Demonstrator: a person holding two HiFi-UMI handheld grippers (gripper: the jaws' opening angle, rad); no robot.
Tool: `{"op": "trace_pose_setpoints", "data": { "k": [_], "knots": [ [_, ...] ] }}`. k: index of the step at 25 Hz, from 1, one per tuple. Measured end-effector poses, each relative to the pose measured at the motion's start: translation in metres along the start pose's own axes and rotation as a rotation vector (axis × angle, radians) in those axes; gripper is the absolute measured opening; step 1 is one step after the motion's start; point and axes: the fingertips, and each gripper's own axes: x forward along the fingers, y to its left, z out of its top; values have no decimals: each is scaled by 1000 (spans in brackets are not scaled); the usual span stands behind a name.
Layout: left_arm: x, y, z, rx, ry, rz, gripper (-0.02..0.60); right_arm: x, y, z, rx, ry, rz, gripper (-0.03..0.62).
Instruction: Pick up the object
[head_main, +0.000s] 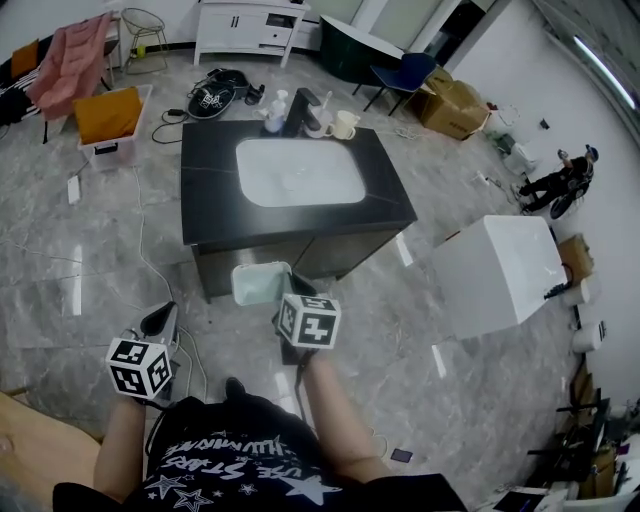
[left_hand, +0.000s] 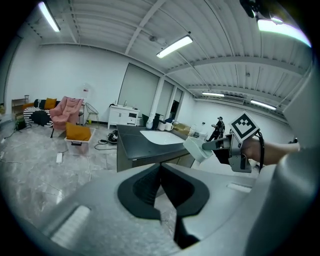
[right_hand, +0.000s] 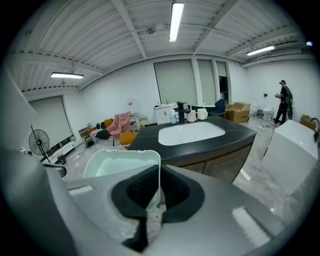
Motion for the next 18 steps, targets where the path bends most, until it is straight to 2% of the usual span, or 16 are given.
{"op": "trace_pose_setpoints", "data": {
  "k": [9, 18],
  "knots": [
    [-55, 28, -29, -1, 28, -49, 9, -29, 52, -32, 27, -5, -47, 11],
    [-65, 52, -32, 5, 18, -78, 9, -37, 74, -45, 40, -13, -76, 11]
  ]
}}
